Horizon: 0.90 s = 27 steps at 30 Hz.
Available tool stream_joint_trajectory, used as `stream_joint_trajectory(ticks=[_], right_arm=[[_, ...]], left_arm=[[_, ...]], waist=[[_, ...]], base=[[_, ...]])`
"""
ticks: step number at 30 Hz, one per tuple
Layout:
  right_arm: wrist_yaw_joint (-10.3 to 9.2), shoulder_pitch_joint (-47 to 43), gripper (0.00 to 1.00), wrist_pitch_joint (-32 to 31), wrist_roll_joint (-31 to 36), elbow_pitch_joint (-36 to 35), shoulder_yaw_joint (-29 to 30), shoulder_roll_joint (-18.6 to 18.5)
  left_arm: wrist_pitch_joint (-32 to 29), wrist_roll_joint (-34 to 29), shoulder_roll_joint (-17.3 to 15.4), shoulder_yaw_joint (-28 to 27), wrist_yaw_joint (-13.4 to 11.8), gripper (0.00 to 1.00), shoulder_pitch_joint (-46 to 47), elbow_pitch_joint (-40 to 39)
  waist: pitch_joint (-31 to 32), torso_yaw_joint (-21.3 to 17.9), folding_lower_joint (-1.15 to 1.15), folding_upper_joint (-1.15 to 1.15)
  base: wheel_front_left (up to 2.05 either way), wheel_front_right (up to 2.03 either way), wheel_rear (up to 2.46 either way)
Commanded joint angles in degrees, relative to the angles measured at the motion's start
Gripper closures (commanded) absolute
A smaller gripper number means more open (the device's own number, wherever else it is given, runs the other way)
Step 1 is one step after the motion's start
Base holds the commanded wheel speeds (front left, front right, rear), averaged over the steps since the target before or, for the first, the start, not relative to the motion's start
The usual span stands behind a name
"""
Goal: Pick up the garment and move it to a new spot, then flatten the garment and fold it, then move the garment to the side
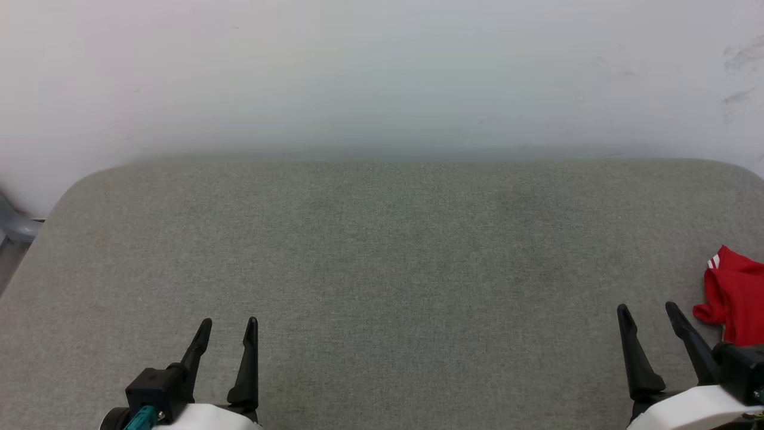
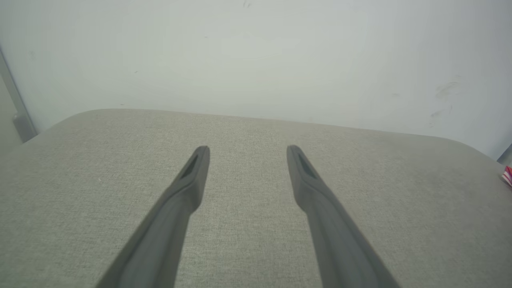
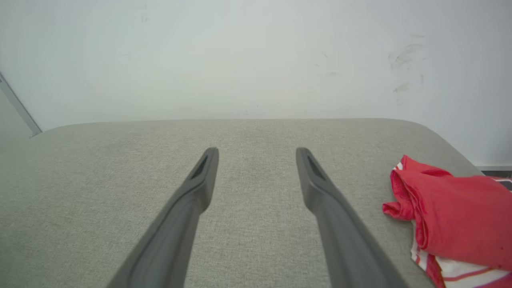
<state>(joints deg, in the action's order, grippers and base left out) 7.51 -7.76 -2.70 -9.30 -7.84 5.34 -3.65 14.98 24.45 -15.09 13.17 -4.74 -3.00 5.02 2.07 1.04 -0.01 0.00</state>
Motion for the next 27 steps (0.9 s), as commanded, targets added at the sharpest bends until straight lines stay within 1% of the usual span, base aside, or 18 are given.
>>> stream_joint_trajectory(ticks=[1, 9, 23, 24, 27], right_arm=[[-0.05, -0.9, 0.0, 0.1, 0.2, -0.6, 0.0, 0.3], [-0.05, -2.0, 0.0, -1.1, 1.0, -2.2, -0.1, 0.7], [-0.05, -0.9, 0.0, -0.2, 1.1, -2.0, -0.9, 0.8], [0.0, -1.1, 1.0, -0.2, 0.9, -1.6, -0.9, 0.6], [0.0, -1.5, 1.0, -0.1, 0.2, -0.2, -1.1, 0.6]], left_arm=[[0.3, 0.0, 0.2, 0.0, 0.1, 0.0, -0.5, 0.2], [0.3, -0.2, 0.5, 0.0, 1.0, 0.0, -0.4, 1.7], [0.3, -1.1, 0.8, -0.7, 1.5, 0.0, 0.7, 2.3], [0.0, -0.9, 0.9, -0.6, 1.2, 1.0, 0.0, 2.4], [-0.4, -0.3, 1.5, -0.5, 1.3, 1.0, -0.6, 3.5]], waist=[[0.1, -0.1, 0.01, 0.0], [0.2, -0.2, 0.01, 0.0], [-0.3, -0.3, 0.01, 0.0], [-0.3, -0.3, 0.01, 0.0], [-0.3, -0.3, 0.01, 0.0]], base=[[0.0, 0.0, 0.0], [0.0, 0.0, 0.0], [0.0, 0.0, 0.0], [0.0, 0.0, 0.0], [0.0, 0.0, 0.0]])
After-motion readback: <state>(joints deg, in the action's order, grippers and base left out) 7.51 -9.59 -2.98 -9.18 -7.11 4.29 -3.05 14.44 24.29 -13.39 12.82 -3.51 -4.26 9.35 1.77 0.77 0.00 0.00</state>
